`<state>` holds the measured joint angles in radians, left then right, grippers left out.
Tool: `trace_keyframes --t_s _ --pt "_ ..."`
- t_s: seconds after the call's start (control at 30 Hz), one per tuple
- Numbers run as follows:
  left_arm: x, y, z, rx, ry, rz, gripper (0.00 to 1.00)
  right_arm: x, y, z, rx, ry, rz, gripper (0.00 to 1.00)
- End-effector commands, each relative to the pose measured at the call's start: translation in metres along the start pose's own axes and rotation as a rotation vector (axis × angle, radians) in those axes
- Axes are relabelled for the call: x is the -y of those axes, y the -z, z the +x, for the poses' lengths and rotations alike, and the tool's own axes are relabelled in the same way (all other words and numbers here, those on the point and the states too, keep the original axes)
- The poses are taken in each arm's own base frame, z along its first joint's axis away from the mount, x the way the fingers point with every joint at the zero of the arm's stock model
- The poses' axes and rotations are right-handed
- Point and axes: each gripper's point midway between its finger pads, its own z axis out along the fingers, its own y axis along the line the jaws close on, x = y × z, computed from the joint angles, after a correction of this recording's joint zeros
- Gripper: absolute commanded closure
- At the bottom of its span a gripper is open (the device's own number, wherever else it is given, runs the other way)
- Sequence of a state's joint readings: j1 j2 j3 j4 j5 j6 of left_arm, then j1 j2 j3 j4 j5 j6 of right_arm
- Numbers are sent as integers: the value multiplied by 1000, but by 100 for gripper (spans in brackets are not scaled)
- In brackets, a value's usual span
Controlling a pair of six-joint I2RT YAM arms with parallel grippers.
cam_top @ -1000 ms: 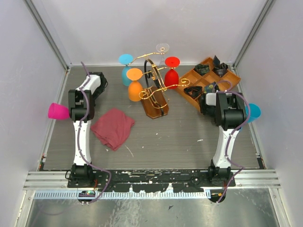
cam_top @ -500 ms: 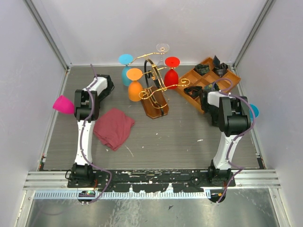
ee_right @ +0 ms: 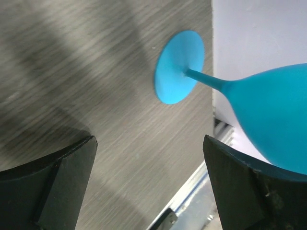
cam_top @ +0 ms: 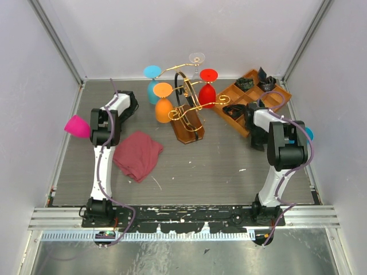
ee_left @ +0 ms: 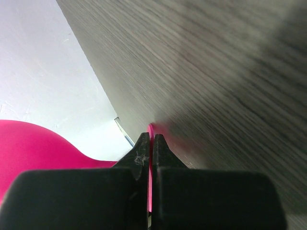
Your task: Take the wine glass off the wine glass rack
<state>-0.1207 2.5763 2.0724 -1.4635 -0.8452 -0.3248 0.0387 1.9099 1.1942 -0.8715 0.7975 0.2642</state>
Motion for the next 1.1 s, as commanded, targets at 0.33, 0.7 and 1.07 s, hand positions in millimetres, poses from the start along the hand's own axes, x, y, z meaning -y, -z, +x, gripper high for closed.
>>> trace_keyframes --t_s 0.33,0.7,1.07 --pt "69 5 6 -31 7 348 100 -52 57 -53 170 -249 -440 0" --pt "78 9 11 -34 -4 412 100 -26 88 -70 257 -299 -480 0" --pt "30 -7 9 -34 72 142 100 -21 94 -69 275 -307 -491 1"
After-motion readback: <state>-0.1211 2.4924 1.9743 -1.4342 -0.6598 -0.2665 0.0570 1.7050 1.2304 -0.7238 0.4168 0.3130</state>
